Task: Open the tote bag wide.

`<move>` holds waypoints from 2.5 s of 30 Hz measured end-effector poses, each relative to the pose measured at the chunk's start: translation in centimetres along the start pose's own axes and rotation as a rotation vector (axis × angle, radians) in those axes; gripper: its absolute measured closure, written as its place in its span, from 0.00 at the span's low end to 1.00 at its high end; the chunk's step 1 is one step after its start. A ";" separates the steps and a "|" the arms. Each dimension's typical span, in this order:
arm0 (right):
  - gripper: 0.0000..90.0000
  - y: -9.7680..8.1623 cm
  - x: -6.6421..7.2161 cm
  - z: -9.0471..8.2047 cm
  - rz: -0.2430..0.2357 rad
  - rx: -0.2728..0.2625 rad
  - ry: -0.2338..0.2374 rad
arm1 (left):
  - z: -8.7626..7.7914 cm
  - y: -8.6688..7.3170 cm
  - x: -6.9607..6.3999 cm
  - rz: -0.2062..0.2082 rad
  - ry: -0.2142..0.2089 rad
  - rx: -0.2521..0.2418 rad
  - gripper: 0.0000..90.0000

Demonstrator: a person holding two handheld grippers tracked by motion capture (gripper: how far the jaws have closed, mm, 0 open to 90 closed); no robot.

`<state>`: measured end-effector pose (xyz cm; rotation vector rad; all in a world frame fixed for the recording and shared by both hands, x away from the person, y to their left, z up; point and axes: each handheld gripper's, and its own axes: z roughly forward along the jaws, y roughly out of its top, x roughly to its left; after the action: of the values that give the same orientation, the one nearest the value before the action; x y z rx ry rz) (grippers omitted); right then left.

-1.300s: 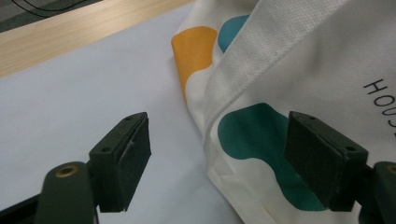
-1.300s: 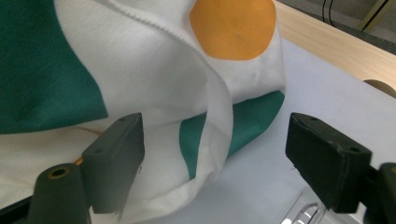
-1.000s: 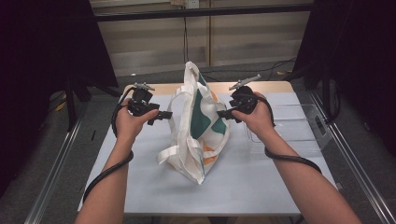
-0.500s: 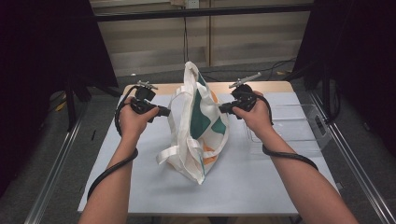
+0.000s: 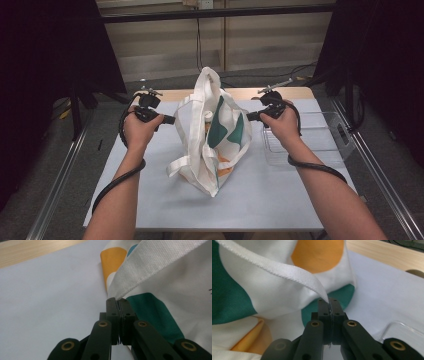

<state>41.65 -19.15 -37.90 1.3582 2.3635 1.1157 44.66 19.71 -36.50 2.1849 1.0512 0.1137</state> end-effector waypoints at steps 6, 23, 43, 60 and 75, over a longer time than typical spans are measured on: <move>1.00 -1.2 -1.5 -0.5 0.054 0.007 -0.021 | 0.2 -1.1 1.4 -0.040 0.028 0.017 0.98; 1.00 -2.2 -2.4 -1.2 0.062 0.013 -0.040 | -0.5 -3.0 3.2 -0.082 0.078 0.053 0.98; 0.75 -2.7 -2.0 -1.9 0.059 0.013 -0.052 | -1.1 -3.1 2.6 -0.089 0.045 0.041 0.77; 0.53 -0.4 0.2 -3.3 0.021 -0.005 -0.055 | -3.6 -0.7 0.7 -0.062 0.033 0.016 0.63; 0.45 1.7 1.0 -4.0 0.035 0.000 -0.051 | -4.6 0.5 0.4 -0.083 0.025 -0.001 0.58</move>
<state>40.16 -19.90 -33.77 1.4157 2.3130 1.0776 43.61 22.37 -32.86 2.1405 1.1545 0.1038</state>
